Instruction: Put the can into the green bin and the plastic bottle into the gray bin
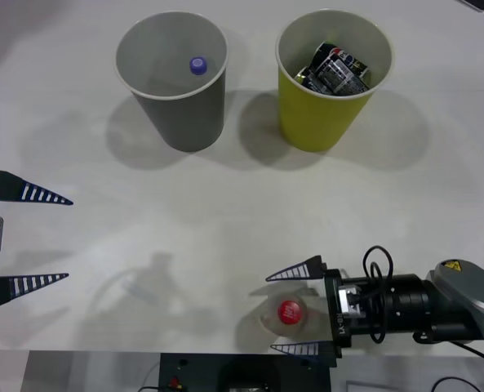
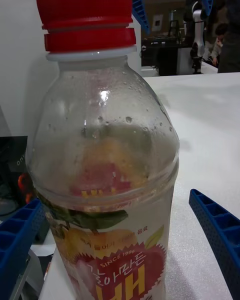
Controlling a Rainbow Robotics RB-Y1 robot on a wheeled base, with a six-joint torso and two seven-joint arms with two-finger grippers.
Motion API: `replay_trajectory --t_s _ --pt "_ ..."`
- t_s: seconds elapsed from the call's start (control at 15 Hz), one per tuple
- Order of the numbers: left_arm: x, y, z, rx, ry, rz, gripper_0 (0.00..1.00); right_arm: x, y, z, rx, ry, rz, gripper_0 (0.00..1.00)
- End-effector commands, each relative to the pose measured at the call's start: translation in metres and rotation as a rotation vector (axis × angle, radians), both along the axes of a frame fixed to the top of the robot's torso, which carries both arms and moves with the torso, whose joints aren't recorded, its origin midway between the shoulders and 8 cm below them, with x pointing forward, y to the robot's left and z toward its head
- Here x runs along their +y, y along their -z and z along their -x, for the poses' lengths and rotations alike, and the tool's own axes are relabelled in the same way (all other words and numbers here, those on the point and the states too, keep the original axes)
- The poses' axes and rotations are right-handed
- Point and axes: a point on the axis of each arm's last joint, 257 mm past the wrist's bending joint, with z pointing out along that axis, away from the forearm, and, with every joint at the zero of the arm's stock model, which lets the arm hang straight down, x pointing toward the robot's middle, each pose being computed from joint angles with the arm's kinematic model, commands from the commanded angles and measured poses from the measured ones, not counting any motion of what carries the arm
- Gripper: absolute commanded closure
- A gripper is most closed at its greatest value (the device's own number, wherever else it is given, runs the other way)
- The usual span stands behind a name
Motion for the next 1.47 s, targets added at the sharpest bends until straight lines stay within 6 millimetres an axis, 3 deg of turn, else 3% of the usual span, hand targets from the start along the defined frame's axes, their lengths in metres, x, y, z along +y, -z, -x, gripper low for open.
replay_trajectory --t_s 0.07,0.73,1.2,1.47 --pt "0.0 0.0 0.0 0.0 0.0 0.0 0.02 -0.001 0.001 0.0 -0.001 0.0 0.002 0.99" --pt "0.0 0.0 0.0 0.0 0.0 0.0 0.02 -0.005 -0.005 -0.002 0.035 0.007 -0.006 1.0" --pt "0.0 0.0 0.0 0.0 0.0 0.0 0.02 -0.038 -0.034 -0.019 0.049 0.02 0.142 1.0" --pt "0.0 0.0 0.0 0.0 0.0 0.0 0.02 -0.044 -0.057 -0.028 0.125 0.086 0.241 1.0"
